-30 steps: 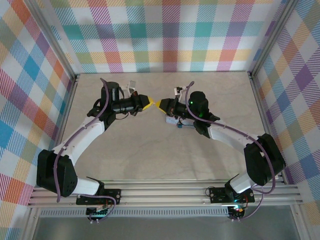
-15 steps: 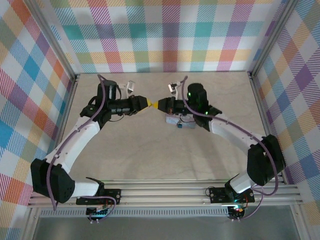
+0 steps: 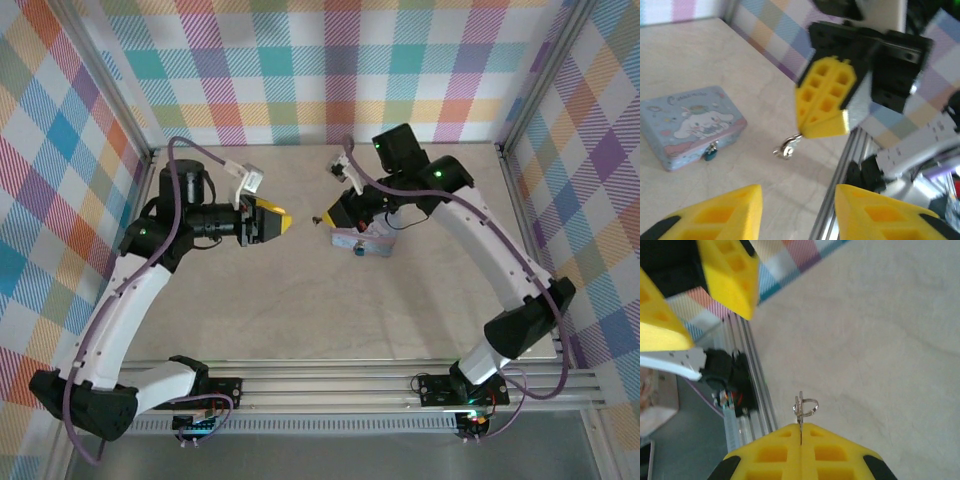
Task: Unlock a padlock with a key
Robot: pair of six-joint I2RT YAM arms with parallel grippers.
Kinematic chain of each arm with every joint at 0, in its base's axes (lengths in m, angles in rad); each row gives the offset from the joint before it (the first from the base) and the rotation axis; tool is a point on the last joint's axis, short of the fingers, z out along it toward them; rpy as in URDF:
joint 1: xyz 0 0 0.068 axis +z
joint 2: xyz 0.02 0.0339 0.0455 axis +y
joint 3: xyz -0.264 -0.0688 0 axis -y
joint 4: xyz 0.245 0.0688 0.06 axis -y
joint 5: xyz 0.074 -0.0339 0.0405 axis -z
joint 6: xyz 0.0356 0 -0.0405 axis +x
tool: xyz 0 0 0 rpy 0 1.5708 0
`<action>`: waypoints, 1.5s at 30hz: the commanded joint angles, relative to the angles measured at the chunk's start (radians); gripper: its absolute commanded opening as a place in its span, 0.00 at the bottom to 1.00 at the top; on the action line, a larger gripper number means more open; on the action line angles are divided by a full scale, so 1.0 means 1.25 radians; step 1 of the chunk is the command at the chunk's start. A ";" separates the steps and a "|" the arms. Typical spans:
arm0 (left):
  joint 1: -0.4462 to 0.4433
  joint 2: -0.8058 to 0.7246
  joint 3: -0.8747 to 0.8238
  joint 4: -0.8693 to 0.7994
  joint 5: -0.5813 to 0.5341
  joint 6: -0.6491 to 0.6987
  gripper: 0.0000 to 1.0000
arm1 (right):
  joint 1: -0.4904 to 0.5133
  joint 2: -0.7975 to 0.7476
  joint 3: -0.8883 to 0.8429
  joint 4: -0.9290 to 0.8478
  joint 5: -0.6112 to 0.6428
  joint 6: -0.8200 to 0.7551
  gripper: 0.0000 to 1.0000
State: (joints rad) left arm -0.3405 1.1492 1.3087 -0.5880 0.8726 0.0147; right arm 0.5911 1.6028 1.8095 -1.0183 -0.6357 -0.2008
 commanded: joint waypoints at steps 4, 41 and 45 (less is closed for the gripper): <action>-0.065 0.057 0.041 -0.084 0.102 0.207 0.32 | 0.014 0.013 0.031 -0.145 0.000 -0.124 0.00; -0.125 0.137 -0.051 0.086 0.054 0.075 0.00 | 0.019 -0.021 -0.080 0.095 -0.077 0.085 0.26; -0.116 0.109 -0.172 0.335 -0.024 -0.181 0.00 | 0.006 -0.082 -0.191 0.305 0.012 0.305 0.55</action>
State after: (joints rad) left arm -0.4858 1.3140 1.1717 -0.4385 0.9092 0.0551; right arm 0.6083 1.5658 1.6318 -0.8780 -0.6727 -0.0563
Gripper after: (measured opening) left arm 0.046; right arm 0.527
